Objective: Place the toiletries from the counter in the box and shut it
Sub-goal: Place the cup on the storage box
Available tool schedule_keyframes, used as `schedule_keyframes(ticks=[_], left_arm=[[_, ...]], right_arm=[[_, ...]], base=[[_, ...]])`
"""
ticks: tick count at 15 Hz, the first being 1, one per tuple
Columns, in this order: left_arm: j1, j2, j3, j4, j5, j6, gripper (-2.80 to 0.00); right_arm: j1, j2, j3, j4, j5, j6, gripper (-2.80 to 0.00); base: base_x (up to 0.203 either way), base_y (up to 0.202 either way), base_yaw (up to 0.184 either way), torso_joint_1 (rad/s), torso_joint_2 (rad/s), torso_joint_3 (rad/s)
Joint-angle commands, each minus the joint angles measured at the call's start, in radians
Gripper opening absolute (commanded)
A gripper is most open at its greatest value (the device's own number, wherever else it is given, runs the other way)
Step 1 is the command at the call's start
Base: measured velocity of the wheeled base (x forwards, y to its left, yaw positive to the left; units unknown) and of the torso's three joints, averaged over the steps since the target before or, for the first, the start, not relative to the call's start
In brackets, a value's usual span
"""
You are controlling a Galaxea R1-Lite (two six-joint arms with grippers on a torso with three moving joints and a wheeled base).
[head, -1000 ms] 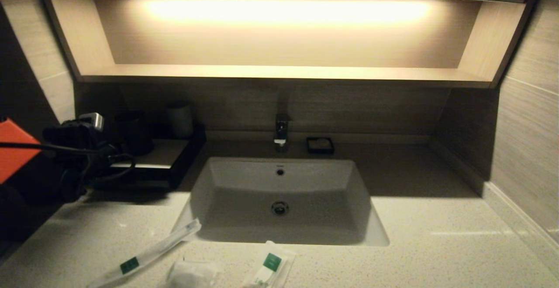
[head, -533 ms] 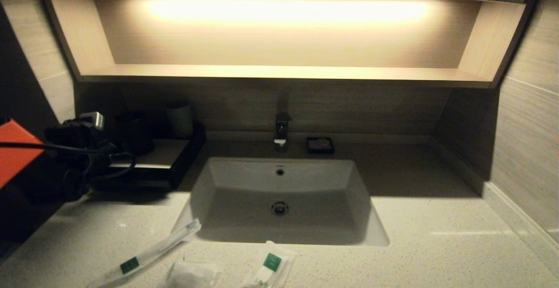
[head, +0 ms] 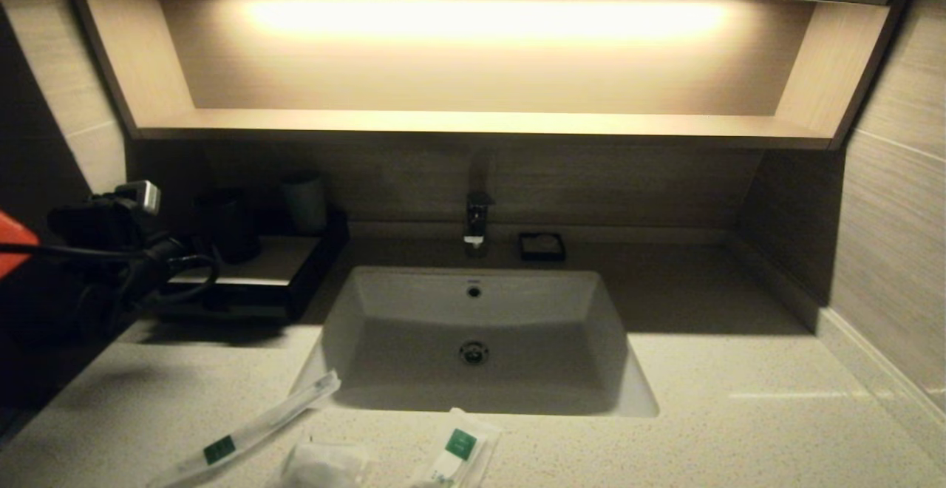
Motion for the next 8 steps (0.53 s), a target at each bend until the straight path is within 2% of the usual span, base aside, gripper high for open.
schedule_keyframes(ticks=[1,8], left_arm=[[-0.012,-0.067,0.047,0.002,0.004,0.0,-2.8],[-0.063,-0.094,0.118,-0.004,0.017,0.003,-2.8]], right_arm=[[0.0,0.0,0.002,0.0,-0.001,0.0,-2.8],[0.0,0.0,0.002,0.0,0.0,0.0,-2.8]], base=[[0.0,0.0,0.0,0.0,0.0,0.0],[0.0,0.0,0.0,0.0,0.0,0.0]])
